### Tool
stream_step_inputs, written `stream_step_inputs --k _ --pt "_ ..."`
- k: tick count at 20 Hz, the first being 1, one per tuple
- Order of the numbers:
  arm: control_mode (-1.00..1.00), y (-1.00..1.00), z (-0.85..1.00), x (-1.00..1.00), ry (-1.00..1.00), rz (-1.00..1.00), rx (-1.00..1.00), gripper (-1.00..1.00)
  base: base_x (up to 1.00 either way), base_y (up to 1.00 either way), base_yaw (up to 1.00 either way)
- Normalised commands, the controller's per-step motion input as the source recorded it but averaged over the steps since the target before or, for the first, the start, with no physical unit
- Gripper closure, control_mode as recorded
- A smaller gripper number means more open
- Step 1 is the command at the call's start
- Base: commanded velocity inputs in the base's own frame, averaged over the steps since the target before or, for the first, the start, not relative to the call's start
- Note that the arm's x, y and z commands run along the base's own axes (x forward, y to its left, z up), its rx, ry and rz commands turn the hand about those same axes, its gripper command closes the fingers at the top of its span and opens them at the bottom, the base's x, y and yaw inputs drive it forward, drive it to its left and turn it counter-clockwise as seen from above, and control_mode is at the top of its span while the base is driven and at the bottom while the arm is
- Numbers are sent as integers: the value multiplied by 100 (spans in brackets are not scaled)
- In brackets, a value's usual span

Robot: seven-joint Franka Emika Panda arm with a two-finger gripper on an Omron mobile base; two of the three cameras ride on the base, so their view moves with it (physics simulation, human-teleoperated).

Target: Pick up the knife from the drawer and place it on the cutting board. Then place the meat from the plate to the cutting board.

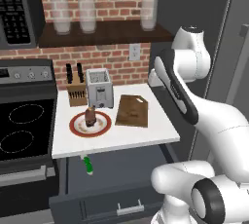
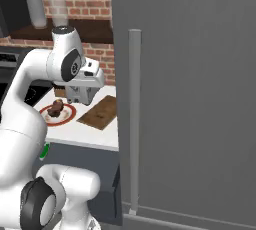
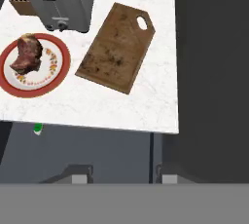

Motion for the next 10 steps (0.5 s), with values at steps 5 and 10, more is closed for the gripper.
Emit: stream_step_inputs --k 5,10 --pt "100 1 0 -8 0 0 0 -100 -28 12 0" --pt "100 0 0 0 0 0 0 -100 -55 51 -28"
